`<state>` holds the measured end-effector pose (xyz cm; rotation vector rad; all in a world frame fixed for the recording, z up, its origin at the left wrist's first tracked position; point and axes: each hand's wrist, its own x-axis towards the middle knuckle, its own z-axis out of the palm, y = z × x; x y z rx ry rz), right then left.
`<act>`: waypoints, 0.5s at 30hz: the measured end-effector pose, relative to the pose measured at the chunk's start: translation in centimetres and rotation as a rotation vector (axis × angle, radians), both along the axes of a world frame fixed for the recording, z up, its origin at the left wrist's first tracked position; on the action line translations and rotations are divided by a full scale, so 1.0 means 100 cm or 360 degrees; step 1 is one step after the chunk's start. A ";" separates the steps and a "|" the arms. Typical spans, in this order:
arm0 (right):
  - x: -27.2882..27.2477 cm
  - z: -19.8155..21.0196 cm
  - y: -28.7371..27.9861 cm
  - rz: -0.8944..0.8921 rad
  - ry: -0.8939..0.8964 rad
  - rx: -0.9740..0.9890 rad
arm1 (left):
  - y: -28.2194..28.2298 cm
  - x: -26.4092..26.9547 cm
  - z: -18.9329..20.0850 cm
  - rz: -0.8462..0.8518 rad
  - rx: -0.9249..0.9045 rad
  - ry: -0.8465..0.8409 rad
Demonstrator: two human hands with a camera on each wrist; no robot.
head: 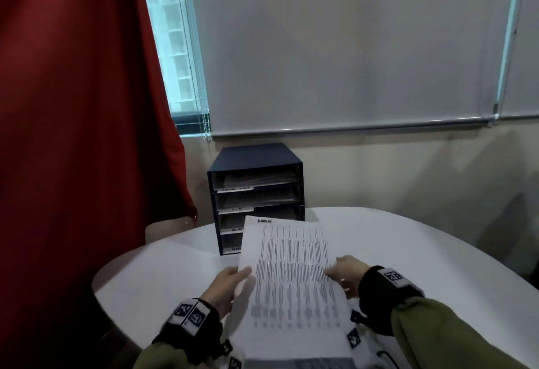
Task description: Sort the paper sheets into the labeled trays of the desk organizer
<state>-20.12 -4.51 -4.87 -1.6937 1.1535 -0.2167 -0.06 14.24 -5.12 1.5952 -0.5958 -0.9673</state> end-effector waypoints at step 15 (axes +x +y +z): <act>0.082 0.007 -0.022 0.0163 -0.0019 0.0158 | -0.033 0.065 -0.008 0.0193 0.0643 -0.0205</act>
